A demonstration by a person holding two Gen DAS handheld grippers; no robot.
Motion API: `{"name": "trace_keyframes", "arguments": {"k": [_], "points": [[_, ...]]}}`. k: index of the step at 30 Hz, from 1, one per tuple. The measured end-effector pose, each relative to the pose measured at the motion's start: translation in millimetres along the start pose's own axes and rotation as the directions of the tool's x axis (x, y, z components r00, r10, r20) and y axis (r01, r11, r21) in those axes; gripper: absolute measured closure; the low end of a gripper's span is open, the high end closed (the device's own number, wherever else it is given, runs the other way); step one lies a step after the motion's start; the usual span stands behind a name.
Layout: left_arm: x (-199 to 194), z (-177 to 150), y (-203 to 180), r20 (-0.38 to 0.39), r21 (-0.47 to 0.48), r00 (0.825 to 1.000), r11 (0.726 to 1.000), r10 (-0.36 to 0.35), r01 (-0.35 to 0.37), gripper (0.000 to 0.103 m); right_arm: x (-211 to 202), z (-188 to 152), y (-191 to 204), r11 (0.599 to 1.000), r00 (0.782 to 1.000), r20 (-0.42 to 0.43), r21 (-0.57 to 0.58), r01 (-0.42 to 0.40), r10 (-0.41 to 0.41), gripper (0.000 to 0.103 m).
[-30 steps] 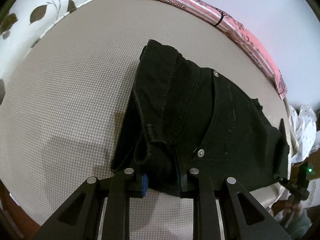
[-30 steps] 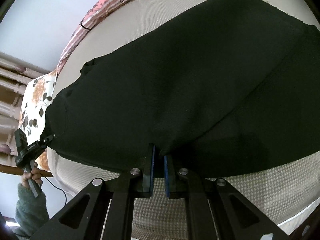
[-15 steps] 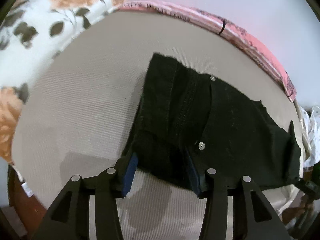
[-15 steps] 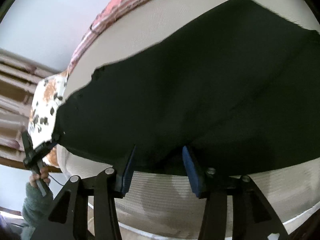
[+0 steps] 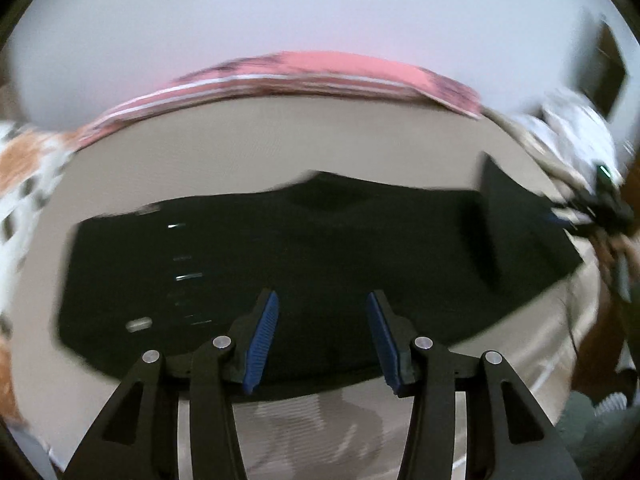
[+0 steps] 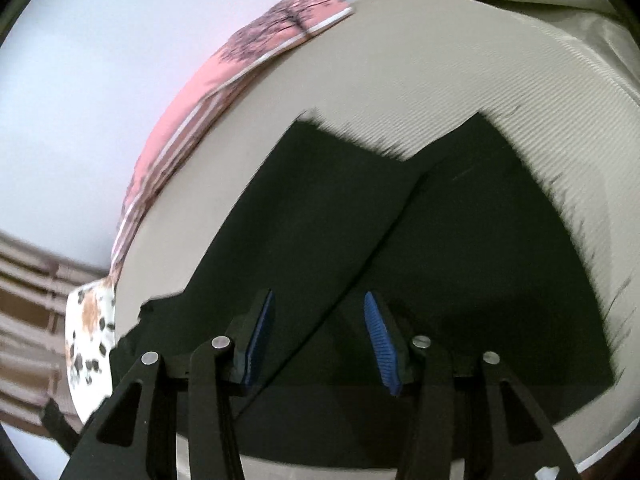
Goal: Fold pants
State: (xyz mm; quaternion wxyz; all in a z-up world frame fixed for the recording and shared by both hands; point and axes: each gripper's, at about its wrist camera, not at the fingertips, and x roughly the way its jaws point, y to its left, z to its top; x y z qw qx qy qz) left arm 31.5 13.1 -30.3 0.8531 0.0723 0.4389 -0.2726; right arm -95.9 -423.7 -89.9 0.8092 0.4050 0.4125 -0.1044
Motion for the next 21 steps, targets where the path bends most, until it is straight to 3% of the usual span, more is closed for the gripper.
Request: {"name": "trace_keyframes", "arguments": {"k": [3, 12, 21], "points": [[21.2, 11.3, -38.6, -0.04, 0.059, 0.996, 0.995, -0.077, 0.079, 0.055, 1.0, 14.0, -16.3, 1.0, 1.0, 0.014, 0.023, 0.0, 0.0, 0.063], [59.2, 9.0, -141.2, -0.171, 0.248, 0.97, 0.946, -0.171, 0.21, 0.055, 1.4, 35.2, -38.1, 0.999, 1.0, 0.023, 0.028, -0.015, 0.014, 0.063], [93.1, -5.9, -180.7, -0.247, 0.339, 0.963, 0.922, -0.106, 0.188, 0.055, 11.3, 48.1, -55.0, 0.997, 0.998, 0.03, 0.046, -0.055, 0.054, 0.067]]}}
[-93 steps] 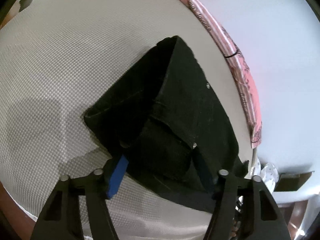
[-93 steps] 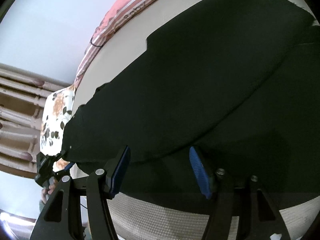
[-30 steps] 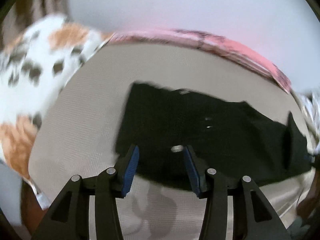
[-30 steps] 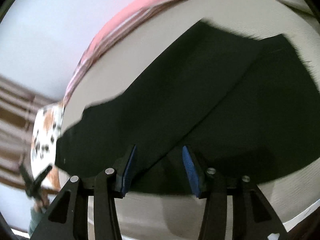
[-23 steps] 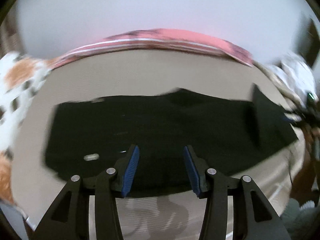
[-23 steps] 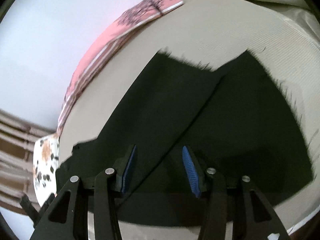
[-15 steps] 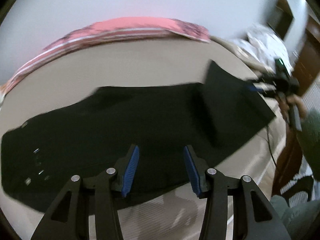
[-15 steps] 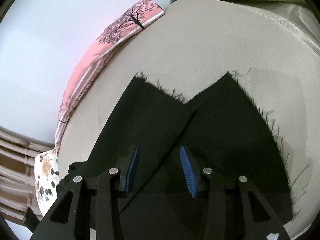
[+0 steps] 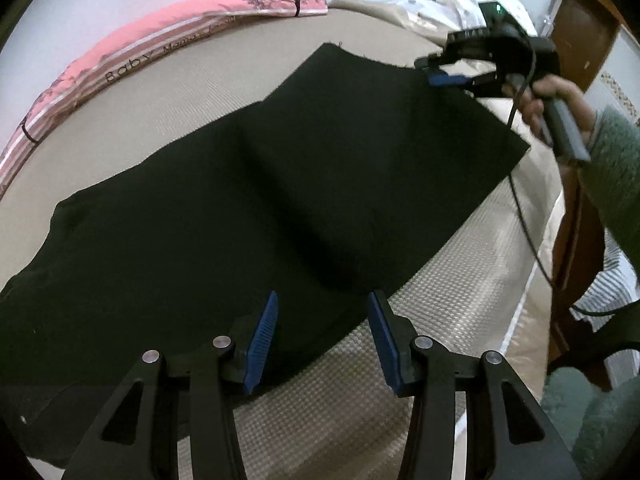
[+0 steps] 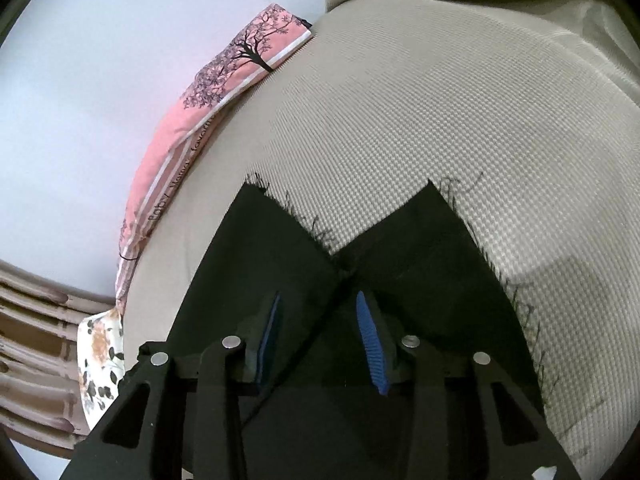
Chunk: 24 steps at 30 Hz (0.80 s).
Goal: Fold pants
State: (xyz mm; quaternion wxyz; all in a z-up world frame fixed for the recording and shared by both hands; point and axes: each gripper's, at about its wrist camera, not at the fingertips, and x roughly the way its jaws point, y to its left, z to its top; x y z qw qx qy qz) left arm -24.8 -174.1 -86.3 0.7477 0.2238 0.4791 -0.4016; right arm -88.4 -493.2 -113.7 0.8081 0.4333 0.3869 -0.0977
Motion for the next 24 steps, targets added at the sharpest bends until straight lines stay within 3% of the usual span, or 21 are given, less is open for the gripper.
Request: {"name": "trace_keyframes", "arguments": {"k": [6, 8, 9, 12, 18, 21, 24], "points": [[15.8, -0.7, -2.5, -0.017, -0.014, 1.0, 1.0, 0.01, -0.01, 0.057, 13.1, 12.3, -2.2, 1.0, 1.0, -0.013, -0.01, -0.015, 0.015, 0.079], [16.9, -0.8, -1.5, -0.013, -0.019, 1.0, 1.0, 0.01, -0.01, 0.063, 16.7, 14.2, -0.3, 1.0, 1.0, -0.012, -0.019, -0.015, 0.015, 0.084], [17.6, -0.3, -1.2, -0.011, -0.02, 1.0, 1.0, 0.01, -0.01, 0.065, 17.7, 15.0, 1.7, 0.999, 1.0, -0.011, -0.029, -0.013, 0.012, 0.094], [18.9, 1.1, 0.1, -0.008, -0.023, 1.0, 1.0, 0.002, -0.003, 0.071, 13.9, 14.8, 8.4, 0.999, 1.0, 0.003, -0.044, -0.013, 0.014, 0.096], [20.1, 1.4, -3.3, 0.004, 0.004, 1.0, 1.0, -0.006, 0.006, 0.076, -54.6, -6.8, 26.9, 0.994, 0.99, 0.141, -0.109, -0.01, 0.026, 0.099], [18.6, 0.9, -3.7, 0.01, 0.02, 1.0, 0.999, -0.025, 0.024, 0.076, -90.2, -33.3, 12.3, 0.995, 0.982, 0.187, -0.084, 0.051, -0.035, 0.1], [15.6, 0.2, -4.8, 0.019, 0.051, 0.999, 0.998, -0.049, 0.048, 0.076, -102.9, -63.1, -15.4, 0.985, 0.971, 0.176, -0.037, 0.171, -0.162, 0.1]]}}
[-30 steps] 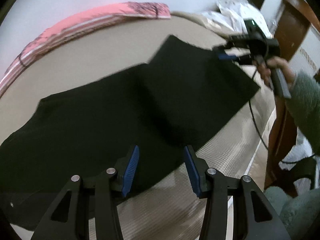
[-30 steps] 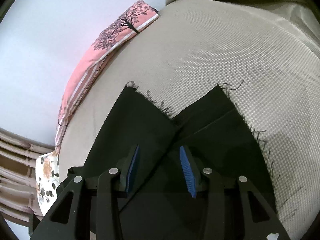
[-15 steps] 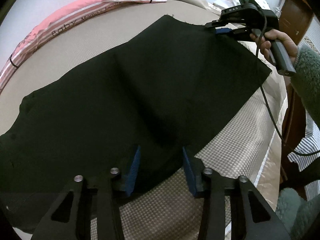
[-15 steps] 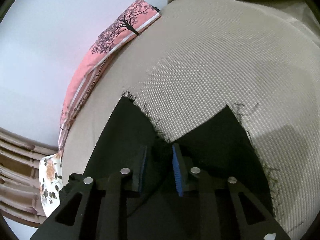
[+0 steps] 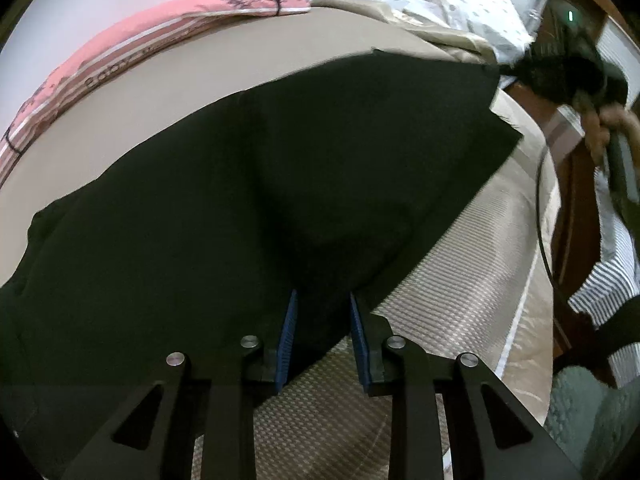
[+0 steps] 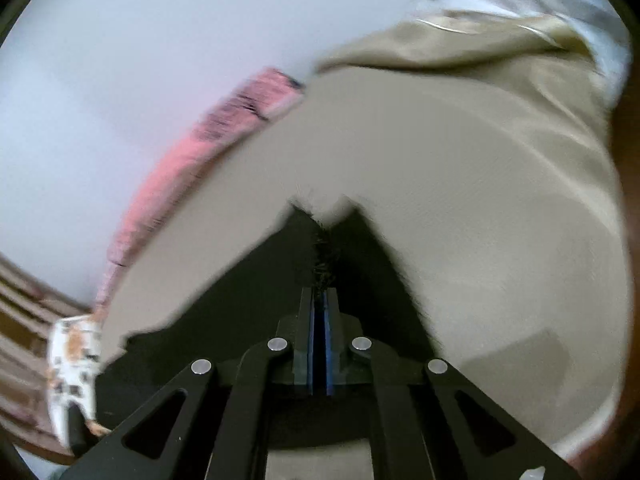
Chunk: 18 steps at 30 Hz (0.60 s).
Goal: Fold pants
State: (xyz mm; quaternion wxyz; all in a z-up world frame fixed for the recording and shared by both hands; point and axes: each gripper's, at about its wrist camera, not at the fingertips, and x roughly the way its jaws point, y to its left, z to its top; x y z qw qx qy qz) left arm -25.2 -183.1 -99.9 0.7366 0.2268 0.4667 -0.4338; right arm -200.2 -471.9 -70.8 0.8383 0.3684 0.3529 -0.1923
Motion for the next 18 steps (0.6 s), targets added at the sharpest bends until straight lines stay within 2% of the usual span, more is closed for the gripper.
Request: {"name": "trace_keyframes", "arguments": {"k": [2, 4, 9, 14, 18], "points": [[0.8, 0.8, 0.1, -0.001, 0.009, 1.0, 1.0, -0.013, 0.013, 0.076, 4.9, -17.1, -18.8, 0.997, 0.997, -0.045, 0.044, 0.057, -0.055, 0.1], [2.6, 1.9, 0.2, -0.001, 0.014, 1.0, 1.0, -0.017, 0.017, 0.076, 9.6, -25.6, -29.7, 0.994, 0.995, -0.065, 0.07, 0.082, -0.078, 0.1], [1.9, 3.6, 1.4, 0.004, 0.02, 0.999, 0.999, -0.037, 0.036, 0.076, 1.6, -28.2, -34.1, 0.993, 0.995, -0.057, 0.082, 0.091, -0.086, 0.101], [6.4, 2.8, -1.5, -0.003, 0.028, 0.999, 0.999, -0.046, 0.046, 0.076, 17.1, -30.1, -41.2, 0.989, 0.989, -0.098, 0.087, 0.122, -0.114, 0.101], [6.0, 7.4, 4.7, -0.021, -0.025, 0.996, 0.996, -0.081, 0.081, 0.075, 7.6, -24.2, -42.6, 0.984, 0.987, -0.11, 0.12, 0.13, -0.117, 0.084]]}}
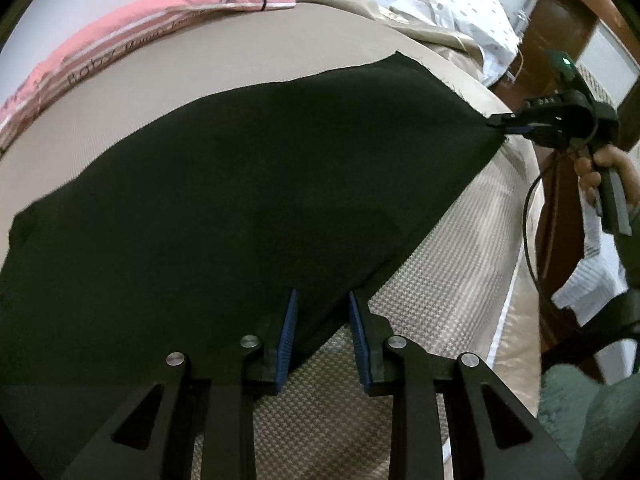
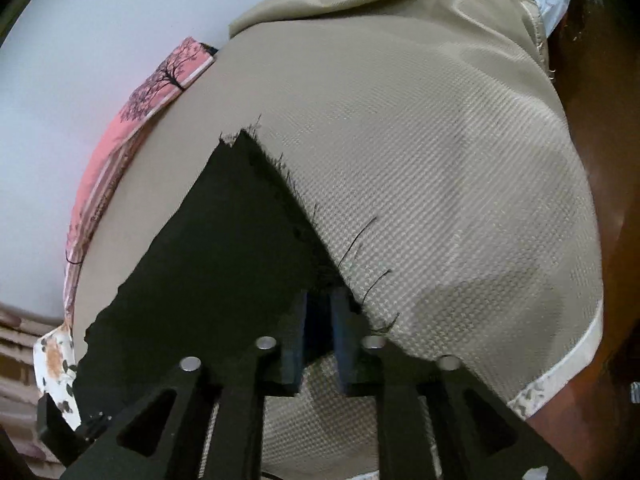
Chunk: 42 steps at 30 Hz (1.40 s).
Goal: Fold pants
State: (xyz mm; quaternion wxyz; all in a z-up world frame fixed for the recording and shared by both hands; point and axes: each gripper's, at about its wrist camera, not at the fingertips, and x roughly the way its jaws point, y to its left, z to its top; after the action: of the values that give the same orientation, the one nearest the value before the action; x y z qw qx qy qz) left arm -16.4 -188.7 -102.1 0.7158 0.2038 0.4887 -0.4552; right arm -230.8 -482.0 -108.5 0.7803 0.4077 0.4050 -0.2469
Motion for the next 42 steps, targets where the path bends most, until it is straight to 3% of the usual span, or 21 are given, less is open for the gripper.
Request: {"name": "trace_keyframes", "arguments": {"k": [4, 6, 7, 8, 13, 16, 22, 28, 32, 35, 42], "points": [[-10.9, 4.2, 6.3, 0.013, -0.052, 0.999, 0.997, -0.049, 0.05, 0.073, -19.5, 19.4, 5.0, 0.999, 0.998, 0.055, -0.042, 0.023, -0.021, 0.078], [-21.6, 7.0, 10.0, 0.033, -0.062, 0.997, 0.996, -0.069, 0.071, 0.06, -23.1, 34.0, 13.4, 0.997, 0.997, 0.074, -0.074, 0.021, -0.015, 0.078], [-27.3, 8.1, 13.3, 0.048, -0.069, 0.997, 0.995, -0.067, 0.07, 0.048, -22.4, 42.9, 20.4, 0.995, 0.997, 0.076, -0.097, 0.012, -0.005, 0.078], [-33.3, 8.9, 16.9, 0.07, -0.08, 0.996, 0.995, -0.058, 0.063, 0.044, -17.9, 53.8, 30.5, 0.991, 0.998, 0.062, -0.134, -0.019, 0.028, 0.078], [-53.0, 10.8, 53.4, 0.15, -0.199, 0.988, 0.98, 0.033, -0.002, 0.044, 15.3, 92.1, 72.4, 0.967, 0.997, -0.019, -0.24, -0.081, 0.078, 0.079], [-58.7, 3.5, 85.0, 0.166, -0.304, 0.979, 0.951, 0.119, -0.064, 0.044, 41.4, 111.0, 92.9, 0.951, 0.995, -0.071, -0.297, -0.091, 0.073, 0.079], [-66.8, -15.4, 139.6, 0.133, -0.479, 0.947, 0.855, 0.293, -0.198, 0.044, 75.9, 132.3, 106.0, 0.933, 0.993, -0.118, -0.354, -0.065, 0.024, 0.079], [-67.5, -27.5, 165.6, 0.12, -0.57, 0.942, 0.798, 0.314, -0.194, 0.044, 90.9, 137.5, 101.5, 0.931, 0.987, -0.158, -0.354, -0.091, 0.037, 0.079], [-61.6, -28.1, 165.4, 0.102, -0.584, 0.941, 0.785, 0.324, -0.207, 0.044, 96.9, 136.1, 103.1, 0.924, 0.985, -0.167, -0.369, -0.102, 0.042, 0.083], [-60.8, -28.2, 165.8, 0.086, -0.594, 0.943, 0.777, 0.322, -0.211, 0.044, 93.6, 138.0, 104.0, 0.923, 0.991, -0.133, -0.376, -0.077, 0.029, 0.101], [-74.8, -30.7, 168.6, 0.116, -0.611, 0.928, 0.762, 0.355, -0.216, 0.044, 43.6, 138.8, 81.0, 0.953, 0.996, 0.076, -0.303, -0.027, 0.053, 0.103]]}}
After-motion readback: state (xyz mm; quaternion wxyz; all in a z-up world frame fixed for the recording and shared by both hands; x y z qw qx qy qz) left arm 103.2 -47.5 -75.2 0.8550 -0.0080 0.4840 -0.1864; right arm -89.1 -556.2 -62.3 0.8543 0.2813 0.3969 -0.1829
